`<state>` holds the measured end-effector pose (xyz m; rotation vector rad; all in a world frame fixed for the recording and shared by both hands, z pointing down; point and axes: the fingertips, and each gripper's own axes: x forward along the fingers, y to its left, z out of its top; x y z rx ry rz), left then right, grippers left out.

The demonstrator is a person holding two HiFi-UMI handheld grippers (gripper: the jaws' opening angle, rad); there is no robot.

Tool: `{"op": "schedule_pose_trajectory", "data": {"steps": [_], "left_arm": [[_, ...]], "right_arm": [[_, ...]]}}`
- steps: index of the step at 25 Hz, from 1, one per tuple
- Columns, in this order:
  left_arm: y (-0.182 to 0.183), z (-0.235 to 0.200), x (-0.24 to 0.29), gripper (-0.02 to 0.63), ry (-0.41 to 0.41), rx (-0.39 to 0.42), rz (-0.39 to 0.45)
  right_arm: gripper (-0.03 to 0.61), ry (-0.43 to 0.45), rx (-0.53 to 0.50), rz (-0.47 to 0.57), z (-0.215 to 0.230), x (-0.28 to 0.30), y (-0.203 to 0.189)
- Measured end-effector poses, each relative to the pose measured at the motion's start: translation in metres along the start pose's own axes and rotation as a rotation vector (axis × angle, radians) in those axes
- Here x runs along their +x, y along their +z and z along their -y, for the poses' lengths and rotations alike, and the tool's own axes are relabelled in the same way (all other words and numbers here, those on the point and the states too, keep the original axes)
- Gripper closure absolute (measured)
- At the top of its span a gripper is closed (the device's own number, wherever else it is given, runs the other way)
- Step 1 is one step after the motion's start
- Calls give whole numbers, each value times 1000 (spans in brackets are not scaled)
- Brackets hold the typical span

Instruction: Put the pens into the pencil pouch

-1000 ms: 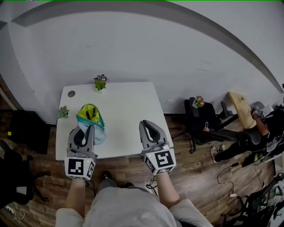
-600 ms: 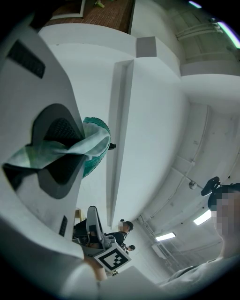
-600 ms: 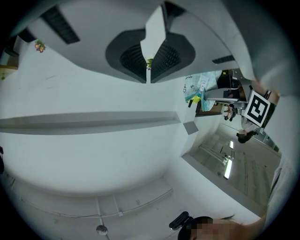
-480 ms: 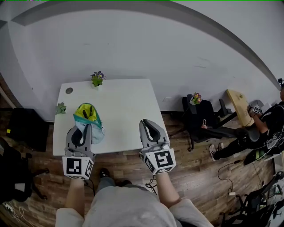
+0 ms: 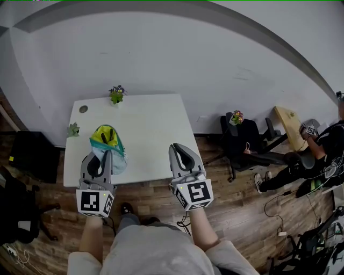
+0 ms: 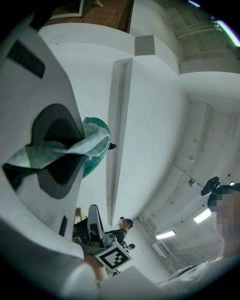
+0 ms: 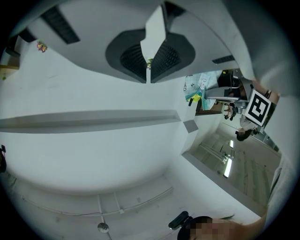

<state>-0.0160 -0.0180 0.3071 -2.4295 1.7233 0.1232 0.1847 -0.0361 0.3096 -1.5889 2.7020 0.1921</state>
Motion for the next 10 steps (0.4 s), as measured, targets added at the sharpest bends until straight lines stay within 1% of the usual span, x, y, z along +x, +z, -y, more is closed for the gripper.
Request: {"op": "schedule_pose_trajectory", "data": {"steps": [10], "left_arm": [[0, 0, -2, 538, 1, 2, 4]], "right_arm": [[532, 6, -5, 2, -2, 0, 0]]}}
